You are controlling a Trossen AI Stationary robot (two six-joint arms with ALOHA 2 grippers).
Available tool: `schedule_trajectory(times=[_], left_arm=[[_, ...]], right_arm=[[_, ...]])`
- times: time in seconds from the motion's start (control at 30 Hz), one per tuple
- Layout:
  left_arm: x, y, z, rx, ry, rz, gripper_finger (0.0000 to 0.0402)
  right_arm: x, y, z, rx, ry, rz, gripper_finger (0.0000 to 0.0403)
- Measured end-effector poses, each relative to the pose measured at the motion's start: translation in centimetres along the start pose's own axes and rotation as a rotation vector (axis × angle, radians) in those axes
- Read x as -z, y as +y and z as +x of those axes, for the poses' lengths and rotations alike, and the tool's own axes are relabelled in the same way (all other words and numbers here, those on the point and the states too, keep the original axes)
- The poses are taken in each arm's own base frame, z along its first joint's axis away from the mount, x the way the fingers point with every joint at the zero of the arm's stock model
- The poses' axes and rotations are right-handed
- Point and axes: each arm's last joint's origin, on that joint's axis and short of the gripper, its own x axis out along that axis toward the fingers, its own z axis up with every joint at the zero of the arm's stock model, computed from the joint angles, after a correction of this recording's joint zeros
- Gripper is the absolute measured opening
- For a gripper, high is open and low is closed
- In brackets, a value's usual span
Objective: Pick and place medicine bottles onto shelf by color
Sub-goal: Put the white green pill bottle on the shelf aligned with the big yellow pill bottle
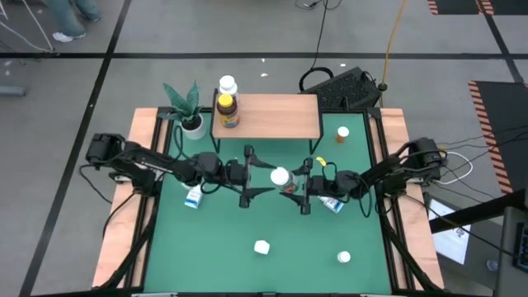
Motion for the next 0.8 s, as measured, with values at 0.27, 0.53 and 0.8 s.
schedule_trajectory(times=[0.27, 0.53, 0.8], left_arm=[[0.40, -0.32, 0.28, 0.022, 0.010, -0.037, 0.0349], [0.78, -0.05, 0.31, -0.064, 0.045, -0.052, 0.0356], [0.56, 0.16, 0.28, -0.101, 0.030, -0.051, 0.0356]], right_arm=[[0.13, 0.41, 0.23, -0.028, 0.007, 0.003, 0.0283], [-0.31, 0.32, 0.31, -0.023, -0.031, -0.007, 0.0283], [-0.32, 0.26, 0.33, -0.020, -0.032, -0.019, 0.0283]])
